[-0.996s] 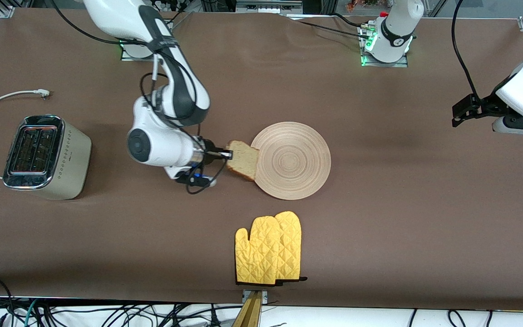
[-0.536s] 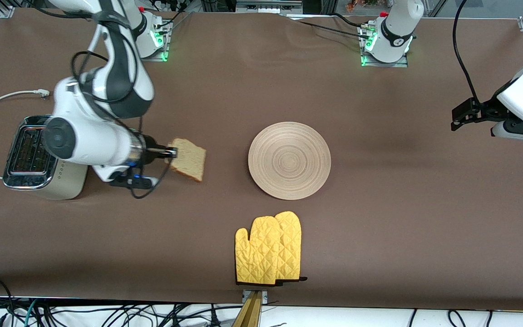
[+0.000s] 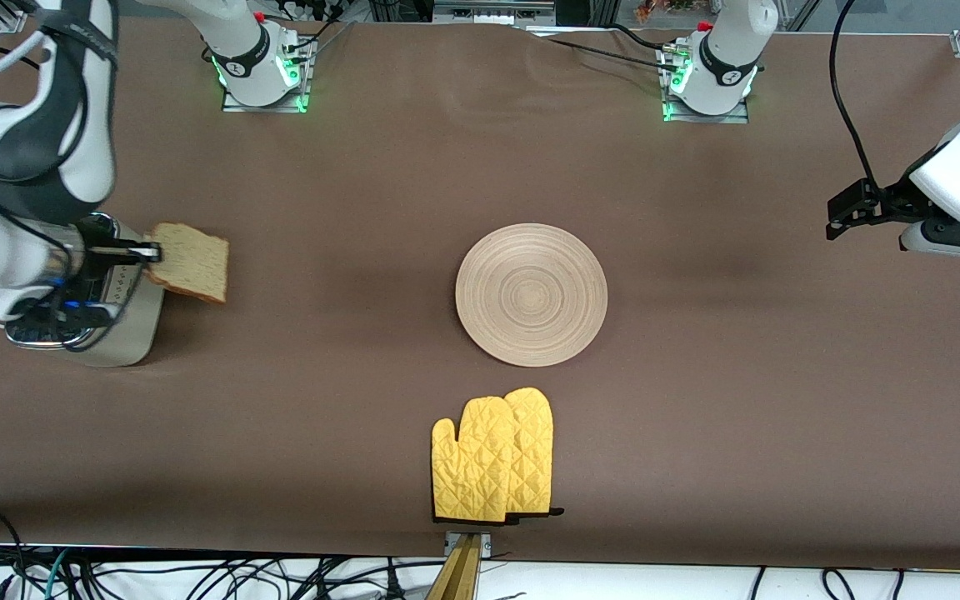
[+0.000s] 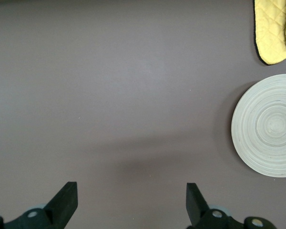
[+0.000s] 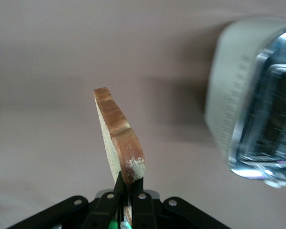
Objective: Move plate and put bread in toaster
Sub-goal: 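Lift the bread slice and carry it toward the toaster, then align the bread slice above a toaster slot with the right gripper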
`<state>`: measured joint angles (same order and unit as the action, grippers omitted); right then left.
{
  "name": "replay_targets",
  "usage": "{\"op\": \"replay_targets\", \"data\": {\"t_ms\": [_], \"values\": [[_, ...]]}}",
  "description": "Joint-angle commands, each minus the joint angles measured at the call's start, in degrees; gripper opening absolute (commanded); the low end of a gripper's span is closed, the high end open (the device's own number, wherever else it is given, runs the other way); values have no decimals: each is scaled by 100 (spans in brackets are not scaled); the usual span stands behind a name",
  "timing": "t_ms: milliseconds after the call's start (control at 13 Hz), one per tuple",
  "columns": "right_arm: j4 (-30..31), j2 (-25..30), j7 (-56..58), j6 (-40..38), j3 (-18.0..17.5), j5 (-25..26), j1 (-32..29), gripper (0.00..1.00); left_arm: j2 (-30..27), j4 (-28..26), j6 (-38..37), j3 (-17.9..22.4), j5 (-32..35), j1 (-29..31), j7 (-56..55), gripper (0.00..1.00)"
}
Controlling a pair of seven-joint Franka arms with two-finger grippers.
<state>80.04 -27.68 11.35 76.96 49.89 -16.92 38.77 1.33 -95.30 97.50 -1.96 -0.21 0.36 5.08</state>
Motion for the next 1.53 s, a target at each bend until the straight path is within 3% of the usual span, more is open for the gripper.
{"op": "replay_targets", "data": {"t_ms": [0,307,536,1226,1456], "values": [[-94,87,603,-305,389,696,78,0,78,170,-126,11,-84,104,169,100],[-86,62,1508,97,943,1374,8,0,87,170,-135,3,-93,227,178,100],[-77,-43,1721,538,1005,1701,-238,0,78,170,-144,-6,-119,227,160,100],[37,-738,1607,1522,961,1596,-801,0,87,187,-153,-6,-234,245,151,100],[38,-975,1590,1594,961,1254,-801,0,87,179,-153,-6,-181,245,169,100]]}}
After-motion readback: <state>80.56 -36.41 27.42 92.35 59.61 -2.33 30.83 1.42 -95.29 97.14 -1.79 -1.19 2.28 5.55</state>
